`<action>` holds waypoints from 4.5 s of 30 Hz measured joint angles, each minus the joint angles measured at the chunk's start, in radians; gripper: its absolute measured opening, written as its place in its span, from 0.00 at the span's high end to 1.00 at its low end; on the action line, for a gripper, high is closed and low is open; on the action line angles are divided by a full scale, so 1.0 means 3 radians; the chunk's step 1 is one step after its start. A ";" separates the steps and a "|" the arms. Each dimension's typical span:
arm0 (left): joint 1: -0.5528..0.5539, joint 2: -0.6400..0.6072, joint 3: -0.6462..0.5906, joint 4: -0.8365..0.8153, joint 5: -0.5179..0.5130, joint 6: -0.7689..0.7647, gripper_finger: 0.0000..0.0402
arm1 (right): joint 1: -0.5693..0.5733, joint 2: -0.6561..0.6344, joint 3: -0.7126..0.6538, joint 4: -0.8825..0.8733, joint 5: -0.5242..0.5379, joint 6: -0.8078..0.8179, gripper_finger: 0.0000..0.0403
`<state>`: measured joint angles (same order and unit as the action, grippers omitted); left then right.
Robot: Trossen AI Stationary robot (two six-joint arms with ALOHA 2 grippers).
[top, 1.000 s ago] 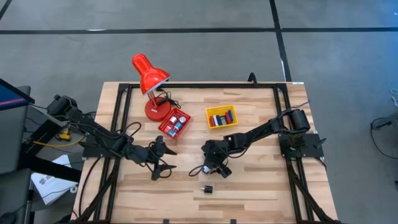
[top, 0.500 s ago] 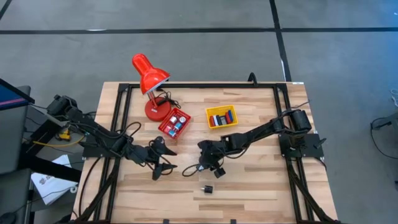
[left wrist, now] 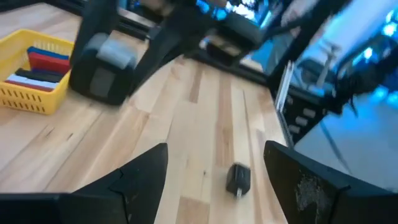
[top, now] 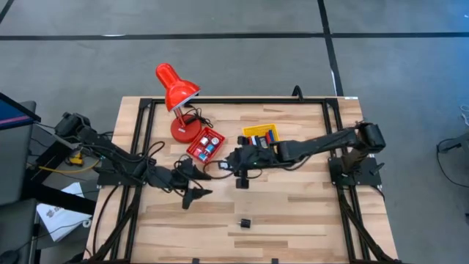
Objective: Pick & Place Office items
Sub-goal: Put the top black charger adapter into the red bin
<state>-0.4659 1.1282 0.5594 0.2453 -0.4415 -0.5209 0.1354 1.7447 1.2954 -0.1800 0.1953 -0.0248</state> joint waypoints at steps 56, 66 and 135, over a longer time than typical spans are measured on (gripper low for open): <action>0.0492 0.0000 0.0006 0.0747 -0.0109 -0.1620 0.56 | 0.0339 -0.0014 0.0311 0.0183 0.0590 -0.0339 0.63; 0.0492 0.0000 0.0006 0.0736 -0.0115 -0.1590 0.57 | 0.0339 -0.0014 0.0310 0.0195 0.0582 -0.0383 0.58; 0.1829 0.0894 0.0003 -0.1090 -0.0157 -0.1282 0.62 | 0.0285 -0.0864 -0.0693 0.0197 0.0475 0.0611 0.25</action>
<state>0.0830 1.3963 0.5602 -0.0818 -0.4885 -0.9054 0.2209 1.4857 1.0874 -0.1210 0.3378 0.1585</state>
